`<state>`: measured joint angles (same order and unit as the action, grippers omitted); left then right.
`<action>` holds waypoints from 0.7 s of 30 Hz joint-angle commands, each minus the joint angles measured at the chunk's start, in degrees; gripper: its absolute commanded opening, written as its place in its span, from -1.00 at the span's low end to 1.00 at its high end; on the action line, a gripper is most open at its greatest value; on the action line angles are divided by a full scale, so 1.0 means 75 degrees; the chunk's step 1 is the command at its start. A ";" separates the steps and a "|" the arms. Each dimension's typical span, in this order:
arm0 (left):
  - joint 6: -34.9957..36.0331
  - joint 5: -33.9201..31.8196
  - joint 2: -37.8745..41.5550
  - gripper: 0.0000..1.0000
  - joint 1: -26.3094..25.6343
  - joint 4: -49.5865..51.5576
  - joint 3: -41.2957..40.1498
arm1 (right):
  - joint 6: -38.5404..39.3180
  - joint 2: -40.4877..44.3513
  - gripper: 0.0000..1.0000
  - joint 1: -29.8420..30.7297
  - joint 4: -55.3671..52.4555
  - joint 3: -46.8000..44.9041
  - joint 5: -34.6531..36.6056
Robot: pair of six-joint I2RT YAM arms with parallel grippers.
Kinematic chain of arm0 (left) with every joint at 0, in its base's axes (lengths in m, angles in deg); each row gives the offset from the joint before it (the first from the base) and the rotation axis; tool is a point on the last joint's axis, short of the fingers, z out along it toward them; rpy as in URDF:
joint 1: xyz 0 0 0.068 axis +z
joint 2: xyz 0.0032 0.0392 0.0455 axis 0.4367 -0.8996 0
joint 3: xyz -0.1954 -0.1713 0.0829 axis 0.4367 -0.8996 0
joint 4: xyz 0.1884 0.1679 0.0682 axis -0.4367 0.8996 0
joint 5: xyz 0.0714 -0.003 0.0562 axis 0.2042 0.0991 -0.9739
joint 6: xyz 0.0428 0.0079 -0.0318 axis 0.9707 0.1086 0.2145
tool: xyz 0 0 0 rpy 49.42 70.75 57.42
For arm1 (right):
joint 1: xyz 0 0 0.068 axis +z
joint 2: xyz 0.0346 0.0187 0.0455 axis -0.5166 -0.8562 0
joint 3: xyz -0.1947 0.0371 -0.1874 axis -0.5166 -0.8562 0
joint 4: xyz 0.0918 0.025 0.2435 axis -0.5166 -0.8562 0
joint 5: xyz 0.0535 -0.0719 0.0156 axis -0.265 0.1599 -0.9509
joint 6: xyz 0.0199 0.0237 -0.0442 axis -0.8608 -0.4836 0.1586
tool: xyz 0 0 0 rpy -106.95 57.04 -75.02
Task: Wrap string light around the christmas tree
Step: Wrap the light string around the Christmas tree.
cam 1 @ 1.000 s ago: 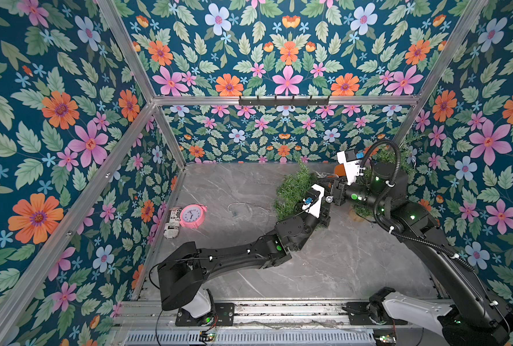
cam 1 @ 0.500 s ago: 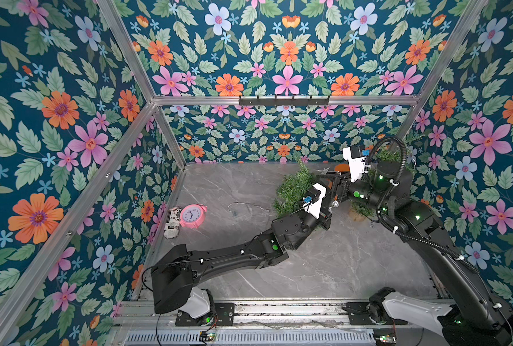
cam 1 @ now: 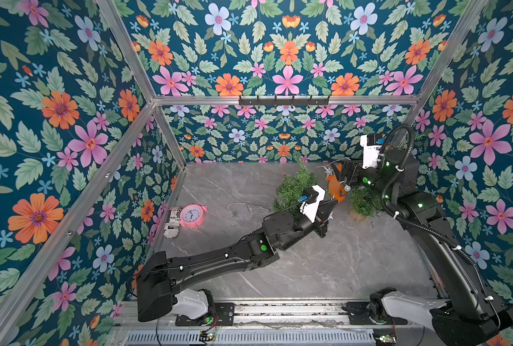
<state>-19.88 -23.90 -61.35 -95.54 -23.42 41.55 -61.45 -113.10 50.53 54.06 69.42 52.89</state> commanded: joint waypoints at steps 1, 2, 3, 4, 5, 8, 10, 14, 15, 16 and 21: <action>-0.0224 0.0102 0.0057 -1.00 0.0015 -0.0181 0.0076 | 0.0373 0.0030 0.75 -0.0094 0.0044 0.0027 0.0205; -0.0237 0.0043 0.0058 -1.00 0.0017 -0.0246 0.0083 | 0.0489 0.0104 0.75 -0.0111 0.0037 -0.0079 0.0289; -0.0293 -0.0003 0.0070 -1.00 0.0017 -0.0320 0.0101 | 0.0528 0.0218 0.74 -0.0126 0.0033 -0.0190 0.0467; -0.0320 -0.0019 0.0095 -1.00 0.0017 -0.0405 0.0084 | 0.0522 0.0331 0.74 -0.0148 0.0035 -0.0316 0.0537; -0.0346 -0.0036 0.0108 -1.00 0.0017 -0.0475 0.0083 | 0.0542 0.0489 0.74 -0.0195 0.0073 -0.0485 0.0521; -0.0473 -0.0007 0.0104 -1.00 0.0016 -0.0495 0.0101 | 0.0727 0.0940 0.82 -0.0318 0.0067 -0.0916 0.0570; -0.0473 0.0074 0.0074 -1.00 0.0017 -0.0468 0.0118 | 0.1101 0.1066 0.84 -0.0328 -0.0056 -0.0992 0.0942; -0.0448 -0.0078 0.0019 -1.00 0.0011 -0.0414 0.0159 | 0.1959 0.0854 0.82 -0.0328 -0.0206 -0.0946 0.2542; -0.0450 -0.0177 0.0016 -1.00 0.0015 -0.0413 0.0163 | 0.2094 0.0772 0.74 -0.0328 -0.0152 -0.0959 0.2700; -0.0439 -0.0305 -0.0012 -1.00 0.0017 -0.0381 0.0150 | 0.2168 0.0714 0.61 -0.0328 -0.0110 -0.0960 0.2633; -0.0649 -0.0872 -0.0227 -1.00 0.0161 0.0061 0.0286 | 0.1528 0.0654 0.88 -0.0380 0.0067 -0.0906 -0.0119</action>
<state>-23.63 -27.00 -62.64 -94.82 -23.88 42.99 -48.86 -108.21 47.75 52.40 62.20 63.43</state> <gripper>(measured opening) 0.053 0.850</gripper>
